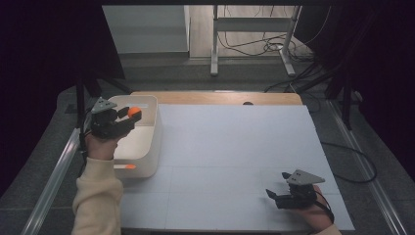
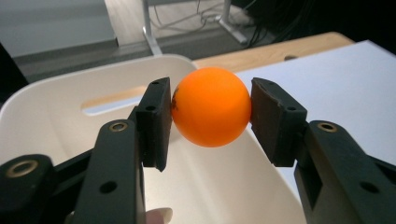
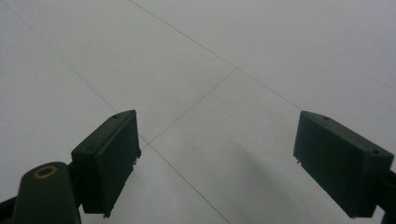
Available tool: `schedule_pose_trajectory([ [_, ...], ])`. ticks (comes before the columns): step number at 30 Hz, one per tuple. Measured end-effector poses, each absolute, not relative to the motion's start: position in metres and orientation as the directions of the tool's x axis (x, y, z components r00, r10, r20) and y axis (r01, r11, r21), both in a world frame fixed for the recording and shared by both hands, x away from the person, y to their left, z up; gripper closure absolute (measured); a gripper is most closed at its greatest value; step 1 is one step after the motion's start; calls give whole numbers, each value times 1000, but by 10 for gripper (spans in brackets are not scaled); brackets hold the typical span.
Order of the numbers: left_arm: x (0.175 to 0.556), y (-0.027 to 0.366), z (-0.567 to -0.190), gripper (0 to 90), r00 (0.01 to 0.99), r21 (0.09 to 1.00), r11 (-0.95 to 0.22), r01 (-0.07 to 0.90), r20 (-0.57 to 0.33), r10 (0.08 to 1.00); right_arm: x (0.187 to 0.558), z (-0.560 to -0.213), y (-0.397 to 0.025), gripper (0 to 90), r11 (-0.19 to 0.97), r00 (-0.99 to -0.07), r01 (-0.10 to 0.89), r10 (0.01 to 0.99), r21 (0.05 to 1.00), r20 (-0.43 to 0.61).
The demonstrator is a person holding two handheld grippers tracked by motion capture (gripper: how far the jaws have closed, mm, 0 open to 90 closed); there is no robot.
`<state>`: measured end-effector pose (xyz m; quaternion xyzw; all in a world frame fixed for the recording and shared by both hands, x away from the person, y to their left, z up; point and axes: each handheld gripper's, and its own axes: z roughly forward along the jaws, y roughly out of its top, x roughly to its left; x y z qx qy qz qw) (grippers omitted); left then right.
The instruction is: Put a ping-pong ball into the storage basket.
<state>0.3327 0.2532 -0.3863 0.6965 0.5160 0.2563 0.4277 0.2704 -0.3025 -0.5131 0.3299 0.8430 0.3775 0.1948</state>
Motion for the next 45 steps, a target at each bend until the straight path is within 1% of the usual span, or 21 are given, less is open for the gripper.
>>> schedule_pose_trajectory([
  [9,345,252,-399,505,318,795,-137,590,-73,945,271,-513,-302,148,497,-706,411,704,764,-77],
  [14,346,251,-399,504,326,786,-140,603,-82,942,271,-513,-302,148,495,-705,413,705,764,-76],
  [20,346,249,-398,498,324,788,-146,599,-72,943,271,-513,-302,148,495,-704,413,706,764,-76],
  [21,346,249,-397,482,314,793,-138,593,-71,947,271,-513,-303,148,495,-704,414,706,764,-76],
  [22,346,249,-397,380,302,796,-128,592,-71,951,271,-513,-303,148,494,-704,413,706,765,-77],
  [23,346,249,-396,306,293,795,-122,594,-73,953,271,-513,-303,148,494,-704,413,707,765,-77],
  [24,345,250,-395,280,294,799,-119,589,-75,953,271,-513,-303,148,494,-704,413,706,765,-76],
  [27,342,250,-392,252,298,816,-106,568,-83,951,271,-513,-303,148,494,-704,413,706,765,-76],
  [29,340,250,-389,222,319,831,-91,549,-108,942,271,-513,-303,148,493,-704,413,706,766,-76],
  [34,335,246,-383,205,398,860,-56,507,-177,900,271,-513,-303,148,493,-702,412,708,766,-78],
  [38,332,238,-379,203,460,877,-59,478,-193,867,271,-513,-303,148,494,-701,412,709,766,-80],
  [45,328,224,-375,202,528,891,-77,448,-194,827,270,-512,-303,148,492,-699,412,711,767,-80],
])
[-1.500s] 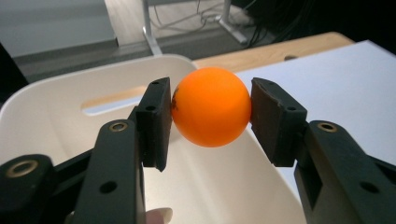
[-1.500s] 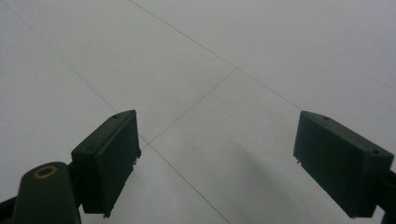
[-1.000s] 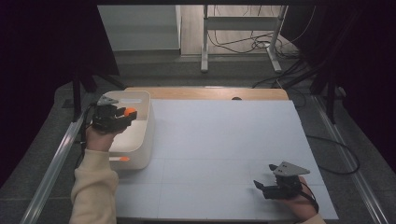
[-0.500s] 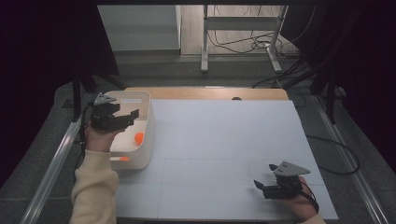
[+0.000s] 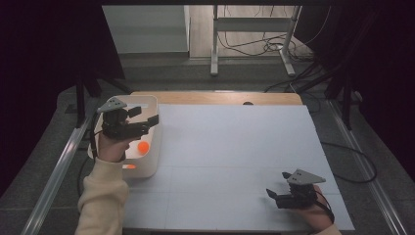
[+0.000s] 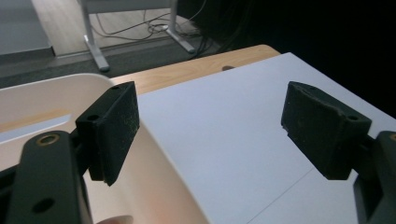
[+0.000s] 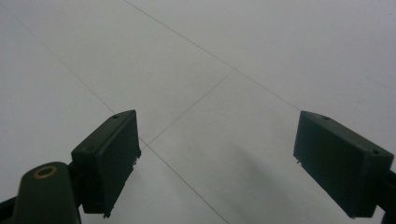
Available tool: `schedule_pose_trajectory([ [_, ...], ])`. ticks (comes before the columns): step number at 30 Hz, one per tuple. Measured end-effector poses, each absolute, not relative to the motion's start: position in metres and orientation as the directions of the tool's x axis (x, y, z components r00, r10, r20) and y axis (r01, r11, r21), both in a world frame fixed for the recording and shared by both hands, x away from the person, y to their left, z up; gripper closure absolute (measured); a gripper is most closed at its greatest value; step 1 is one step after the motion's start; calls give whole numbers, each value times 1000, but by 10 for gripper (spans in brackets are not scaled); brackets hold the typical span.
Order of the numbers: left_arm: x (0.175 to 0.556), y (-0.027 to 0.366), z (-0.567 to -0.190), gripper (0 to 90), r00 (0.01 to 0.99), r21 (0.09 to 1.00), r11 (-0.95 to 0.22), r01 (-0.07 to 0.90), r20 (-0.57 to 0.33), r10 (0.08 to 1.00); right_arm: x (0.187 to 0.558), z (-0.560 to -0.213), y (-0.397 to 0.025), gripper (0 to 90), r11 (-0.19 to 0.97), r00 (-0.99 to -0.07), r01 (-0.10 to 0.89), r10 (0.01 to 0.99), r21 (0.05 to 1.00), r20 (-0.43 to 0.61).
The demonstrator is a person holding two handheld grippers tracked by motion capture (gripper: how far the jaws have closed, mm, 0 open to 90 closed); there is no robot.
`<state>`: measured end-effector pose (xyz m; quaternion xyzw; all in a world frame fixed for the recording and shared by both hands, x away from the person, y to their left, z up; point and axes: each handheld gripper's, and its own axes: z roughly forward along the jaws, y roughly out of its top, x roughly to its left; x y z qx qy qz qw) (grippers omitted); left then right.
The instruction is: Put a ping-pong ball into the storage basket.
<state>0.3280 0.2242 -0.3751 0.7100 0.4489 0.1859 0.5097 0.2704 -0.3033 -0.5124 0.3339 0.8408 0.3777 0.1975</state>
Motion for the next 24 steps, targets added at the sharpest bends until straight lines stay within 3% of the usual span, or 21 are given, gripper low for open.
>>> schedule_pose_trajectory([
  [13,323,196,-379,201,621,895,-119,430,-198,758,270,-512,-304,148,483,-696,413,714,772,-74],
  [24,298,167,-410,202,703,873,-206,442,-194,684,270,-511,-305,148,480,-698,410,713,776,-73],
])
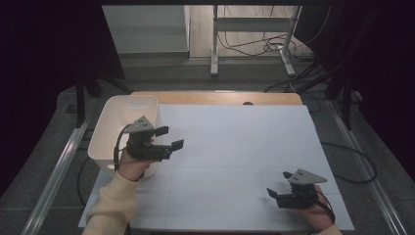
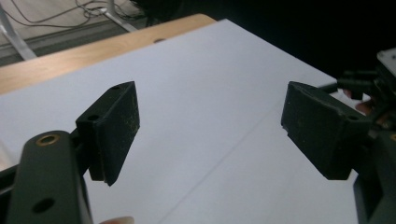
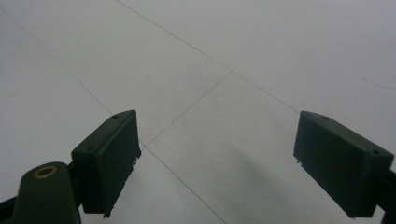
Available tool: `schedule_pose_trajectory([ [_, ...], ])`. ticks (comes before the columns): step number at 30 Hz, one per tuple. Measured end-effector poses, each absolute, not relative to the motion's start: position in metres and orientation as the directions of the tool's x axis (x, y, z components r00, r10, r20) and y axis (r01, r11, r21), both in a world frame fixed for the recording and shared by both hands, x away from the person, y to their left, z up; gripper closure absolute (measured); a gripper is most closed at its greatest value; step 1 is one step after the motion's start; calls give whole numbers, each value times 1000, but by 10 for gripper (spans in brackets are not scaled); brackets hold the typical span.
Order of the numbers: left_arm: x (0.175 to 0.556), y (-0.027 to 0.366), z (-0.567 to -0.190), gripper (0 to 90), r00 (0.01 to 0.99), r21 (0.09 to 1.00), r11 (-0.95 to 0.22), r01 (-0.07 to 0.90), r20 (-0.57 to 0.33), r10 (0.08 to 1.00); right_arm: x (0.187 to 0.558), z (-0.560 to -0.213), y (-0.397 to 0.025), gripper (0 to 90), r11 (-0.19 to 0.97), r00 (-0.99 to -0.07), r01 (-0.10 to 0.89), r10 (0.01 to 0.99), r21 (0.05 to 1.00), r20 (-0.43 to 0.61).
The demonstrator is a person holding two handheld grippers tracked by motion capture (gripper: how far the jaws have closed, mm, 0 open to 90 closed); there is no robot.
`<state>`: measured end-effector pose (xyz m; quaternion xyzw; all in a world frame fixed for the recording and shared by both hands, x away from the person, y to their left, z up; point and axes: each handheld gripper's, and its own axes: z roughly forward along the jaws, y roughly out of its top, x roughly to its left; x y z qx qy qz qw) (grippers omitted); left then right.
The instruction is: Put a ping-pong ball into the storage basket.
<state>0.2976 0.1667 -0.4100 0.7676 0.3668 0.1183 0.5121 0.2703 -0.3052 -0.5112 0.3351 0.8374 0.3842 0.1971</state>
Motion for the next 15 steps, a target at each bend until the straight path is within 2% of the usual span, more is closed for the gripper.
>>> schedule_pose_trajectory([
  [10,279,156,-427,210,721,879,-228,418,-169,672,270,-512,-305,148,482,-698,410,713,774,-74],
  [14,265,151,-431,230,685,910,-236,341,-68,726,270,-512,-305,148,482,-698,412,713,773,-73],
  [15,260,149,-431,237,706,910,-254,327,-57,706,270,-512,-305,148,482,-697,413,713,773,-73],
])
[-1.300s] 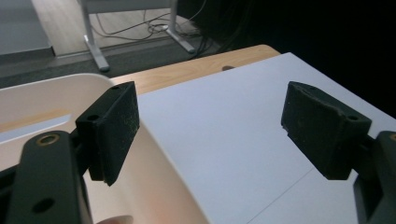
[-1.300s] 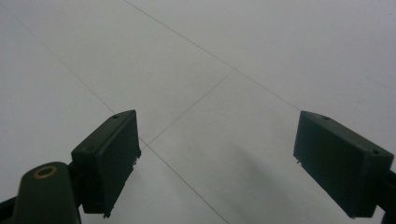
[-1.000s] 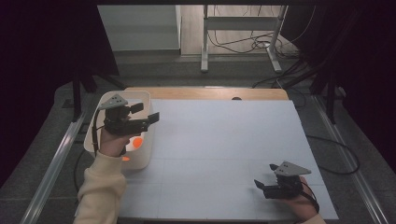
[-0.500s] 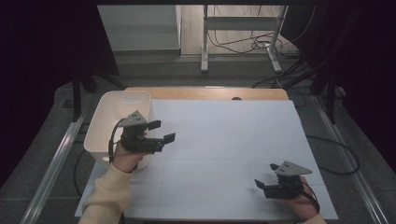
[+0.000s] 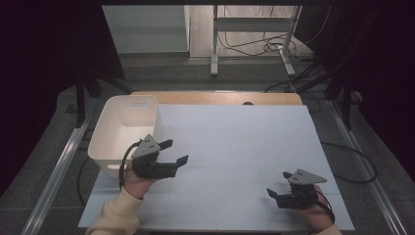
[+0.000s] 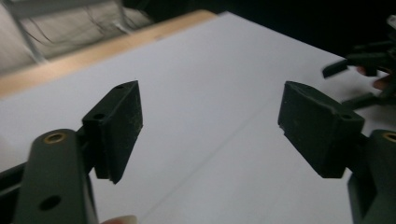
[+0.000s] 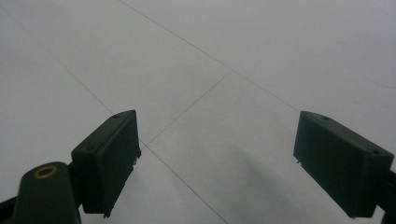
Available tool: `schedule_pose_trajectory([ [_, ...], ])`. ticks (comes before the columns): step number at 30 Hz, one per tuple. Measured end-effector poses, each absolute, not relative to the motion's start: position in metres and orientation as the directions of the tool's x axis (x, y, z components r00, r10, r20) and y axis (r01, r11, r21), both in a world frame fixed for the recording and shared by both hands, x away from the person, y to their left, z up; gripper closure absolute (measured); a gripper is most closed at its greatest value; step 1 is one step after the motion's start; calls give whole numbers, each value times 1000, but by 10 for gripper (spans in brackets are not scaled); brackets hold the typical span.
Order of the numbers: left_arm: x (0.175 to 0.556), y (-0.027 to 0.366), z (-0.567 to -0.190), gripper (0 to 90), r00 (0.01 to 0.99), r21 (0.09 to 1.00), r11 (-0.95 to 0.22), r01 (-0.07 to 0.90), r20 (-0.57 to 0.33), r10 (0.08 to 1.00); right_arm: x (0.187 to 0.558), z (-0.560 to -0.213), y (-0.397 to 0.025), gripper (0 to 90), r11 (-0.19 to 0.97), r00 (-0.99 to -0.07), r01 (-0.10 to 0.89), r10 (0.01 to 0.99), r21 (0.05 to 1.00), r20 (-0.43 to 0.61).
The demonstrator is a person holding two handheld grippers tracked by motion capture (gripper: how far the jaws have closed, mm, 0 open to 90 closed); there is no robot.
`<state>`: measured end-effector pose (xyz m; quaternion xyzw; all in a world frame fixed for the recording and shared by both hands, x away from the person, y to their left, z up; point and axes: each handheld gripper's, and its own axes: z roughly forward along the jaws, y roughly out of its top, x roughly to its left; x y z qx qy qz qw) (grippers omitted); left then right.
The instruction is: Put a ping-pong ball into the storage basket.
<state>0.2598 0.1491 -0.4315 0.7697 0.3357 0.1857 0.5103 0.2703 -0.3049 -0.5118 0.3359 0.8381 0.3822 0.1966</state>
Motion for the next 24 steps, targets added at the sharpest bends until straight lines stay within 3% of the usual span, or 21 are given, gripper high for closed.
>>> schedule_pose_trajectory([
  [24,242,168,-493,223,690,851,-267,452,-144,710,270,-512,-305,148,477,-692,414,718,775,-73],
])
